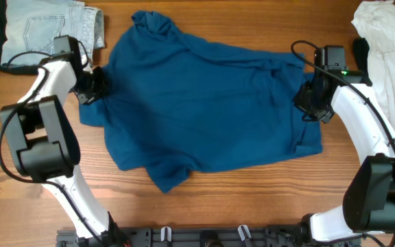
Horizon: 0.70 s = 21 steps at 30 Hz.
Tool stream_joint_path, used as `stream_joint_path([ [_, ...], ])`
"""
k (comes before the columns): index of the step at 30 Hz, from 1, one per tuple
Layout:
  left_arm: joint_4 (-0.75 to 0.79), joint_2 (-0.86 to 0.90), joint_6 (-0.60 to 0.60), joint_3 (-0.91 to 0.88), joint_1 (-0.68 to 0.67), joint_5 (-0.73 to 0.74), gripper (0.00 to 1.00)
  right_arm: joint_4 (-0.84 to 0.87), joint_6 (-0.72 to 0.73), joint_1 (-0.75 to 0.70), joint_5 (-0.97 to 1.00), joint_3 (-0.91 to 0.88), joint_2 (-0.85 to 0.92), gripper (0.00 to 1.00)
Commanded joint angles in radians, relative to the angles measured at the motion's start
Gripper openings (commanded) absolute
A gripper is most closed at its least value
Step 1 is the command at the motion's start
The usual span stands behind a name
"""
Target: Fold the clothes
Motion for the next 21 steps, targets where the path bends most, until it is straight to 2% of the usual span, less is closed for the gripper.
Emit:
stream_joint_path([
  [1, 0.054, 0.140, 0.054, -0.034, 0.098, -0.169, 0.04, 0.002, -0.019, 0.004, -0.036, 0.005, -0.005, 0.17],
  [6, 0.061, 0.140, 0.076, -0.016, 0.200, -0.163, 0.05, 0.013, -0.047, 0.004, -0.065, 0.005, -0.006, 0.17],
  [8, 0.053, 0.140, 0.077, -0.003, 0.230, -0.147, 0.10, 0.025, -0.059, 0.004, -0.074, 0.005, -0.005, 0.21],
  [9, 0.046, 0.140, 0.080, 0.005, 0.238, -0.140, 0.18, 0.034, -0.070, 0.004, -0.089, 0.005, -0.005, 0.24],
  [10, 0.031, 0.140, 0.081, 0.018, 0.248, -0.125, 0.31, 0.062, -0.109, 0.004, -0.134, 0.005, -0.005, 0.35],
  [11, 0.021, 0.140, 0.082, 0.028, 0.251, -0.116, 0.37, 0.087, -0.149, 0.004, -0.179, 0.005, -0.005, 0.43],
  [12, 0.013, 0.140, 0.085, 0.037, 0.251, -0.105, 0.39, 0.110, -0.178, 0.004, -0.212, 0.005, -0.005, 0.55],
  [14, -0.010, 0.140, 0.109, 0.061, 0.246, -0.066, 0.44, 0.166, -0.243, 0.004, -0.289, 0.005, -0.005, 0.70],
  [17, -0.063, 0.134, 0.122, 0.109, 0.221, -0.035, 0.51, 0.243, -0.286, 0.004, -0.337, 0.005, -0.005, 0.81],
  [21, -0.141, 0.097, 0.125, 0.169, 0.174, -0.035, 0.55, 0.319, -0.343, 0.006, -0.412, 0.005, -0.003, 0.86],
])
